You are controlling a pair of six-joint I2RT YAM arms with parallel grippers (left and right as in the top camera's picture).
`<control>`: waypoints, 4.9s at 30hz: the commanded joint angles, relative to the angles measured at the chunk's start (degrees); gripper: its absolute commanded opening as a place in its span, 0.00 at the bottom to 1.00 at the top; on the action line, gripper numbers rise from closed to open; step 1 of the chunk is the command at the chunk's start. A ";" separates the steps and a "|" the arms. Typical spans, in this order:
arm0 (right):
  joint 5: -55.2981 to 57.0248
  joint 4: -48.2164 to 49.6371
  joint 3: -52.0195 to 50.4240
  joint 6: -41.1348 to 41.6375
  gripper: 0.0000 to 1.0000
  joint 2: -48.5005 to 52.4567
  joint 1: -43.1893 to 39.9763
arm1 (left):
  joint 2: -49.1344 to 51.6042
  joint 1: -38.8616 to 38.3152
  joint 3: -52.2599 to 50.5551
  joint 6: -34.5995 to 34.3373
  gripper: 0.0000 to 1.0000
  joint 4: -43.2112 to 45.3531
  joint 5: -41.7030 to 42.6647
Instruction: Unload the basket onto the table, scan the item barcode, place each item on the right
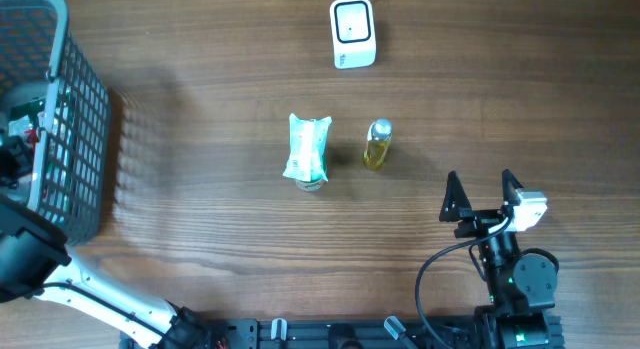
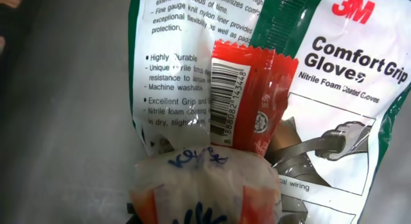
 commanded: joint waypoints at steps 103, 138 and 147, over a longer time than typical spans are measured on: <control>0.33 0.31 -0.02 -0.59 1.00 -0.24 -0.24 | -51.28 -57.75 -38.75 -47.82 1.00 4.37 0.94; -56.61 35.34 39.50 47.45 0.59 78.42 20.81 | -51.28 -40.22 -38.73 -46.77 1.00 10.23 62.29; -45.64 48.98 39.50 47.21 0.73 88.52 31.21 | -51.28 -40.22 -38.75 -46.93 1.00 8.04 62.31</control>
